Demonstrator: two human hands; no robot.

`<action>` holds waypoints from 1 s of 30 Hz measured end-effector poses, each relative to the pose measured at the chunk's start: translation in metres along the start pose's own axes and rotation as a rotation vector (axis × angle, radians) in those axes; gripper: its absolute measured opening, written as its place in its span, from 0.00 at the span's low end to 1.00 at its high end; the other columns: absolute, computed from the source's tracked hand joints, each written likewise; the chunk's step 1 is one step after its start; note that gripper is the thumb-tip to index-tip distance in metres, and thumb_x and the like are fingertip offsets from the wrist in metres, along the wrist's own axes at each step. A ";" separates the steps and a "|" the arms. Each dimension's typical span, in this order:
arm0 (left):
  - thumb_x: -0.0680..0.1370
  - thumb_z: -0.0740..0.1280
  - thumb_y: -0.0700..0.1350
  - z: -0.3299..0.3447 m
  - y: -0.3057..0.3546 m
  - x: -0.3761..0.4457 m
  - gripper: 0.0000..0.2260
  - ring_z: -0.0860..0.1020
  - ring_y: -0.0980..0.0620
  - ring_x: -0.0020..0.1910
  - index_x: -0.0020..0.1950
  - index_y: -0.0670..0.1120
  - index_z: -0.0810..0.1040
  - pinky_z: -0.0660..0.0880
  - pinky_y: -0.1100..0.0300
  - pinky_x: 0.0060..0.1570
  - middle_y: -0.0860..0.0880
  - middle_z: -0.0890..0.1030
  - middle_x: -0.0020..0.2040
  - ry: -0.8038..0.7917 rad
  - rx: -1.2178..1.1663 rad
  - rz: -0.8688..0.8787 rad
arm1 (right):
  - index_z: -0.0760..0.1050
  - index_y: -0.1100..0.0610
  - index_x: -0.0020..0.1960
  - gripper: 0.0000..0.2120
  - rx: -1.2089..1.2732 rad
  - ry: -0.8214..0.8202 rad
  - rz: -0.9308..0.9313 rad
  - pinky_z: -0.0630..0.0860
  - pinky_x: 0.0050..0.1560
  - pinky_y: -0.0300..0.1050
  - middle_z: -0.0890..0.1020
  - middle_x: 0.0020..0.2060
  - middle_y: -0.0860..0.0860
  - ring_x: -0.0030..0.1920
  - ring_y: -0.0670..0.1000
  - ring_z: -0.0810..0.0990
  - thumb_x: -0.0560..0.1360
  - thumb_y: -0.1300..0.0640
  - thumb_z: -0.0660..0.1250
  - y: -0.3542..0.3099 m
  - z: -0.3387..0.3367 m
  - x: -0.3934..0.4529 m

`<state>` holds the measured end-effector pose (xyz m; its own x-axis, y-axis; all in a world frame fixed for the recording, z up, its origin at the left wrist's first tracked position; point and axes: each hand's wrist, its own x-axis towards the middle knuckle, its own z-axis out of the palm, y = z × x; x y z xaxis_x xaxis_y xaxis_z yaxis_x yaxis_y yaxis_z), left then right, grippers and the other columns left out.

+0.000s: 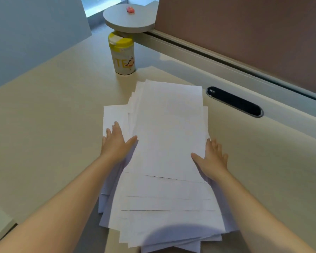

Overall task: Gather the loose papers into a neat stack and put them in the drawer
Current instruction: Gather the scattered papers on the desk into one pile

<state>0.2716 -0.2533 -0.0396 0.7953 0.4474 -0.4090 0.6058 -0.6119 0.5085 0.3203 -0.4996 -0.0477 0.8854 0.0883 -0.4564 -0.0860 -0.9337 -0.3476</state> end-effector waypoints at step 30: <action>0.76 0.61 0.33 -0.025 -0.038 -0.022 0.21 0.70 0.43 0.66 0.69 0.32 0.64 0.63 0.55 0.66 0.37 0.68 0.71 -0.200 -0.917 -0.272 | 0.70 0.71 0.62 0.19 0.856 -0.139 0.244 0.73 0.48 0.44 0.78 0.56 0.60 0.56 0.58 0.77 0.72 0.69 0.63 -0.072 -0.003 -0.017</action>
<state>0.2323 -0.2239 -0.0312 0.6588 0.3274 -0.6773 0.6177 0.2785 0.7354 0.3131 -0.4353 -0.0125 0.7393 0.0148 -0.6733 -0.6246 -0.3585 -0.6937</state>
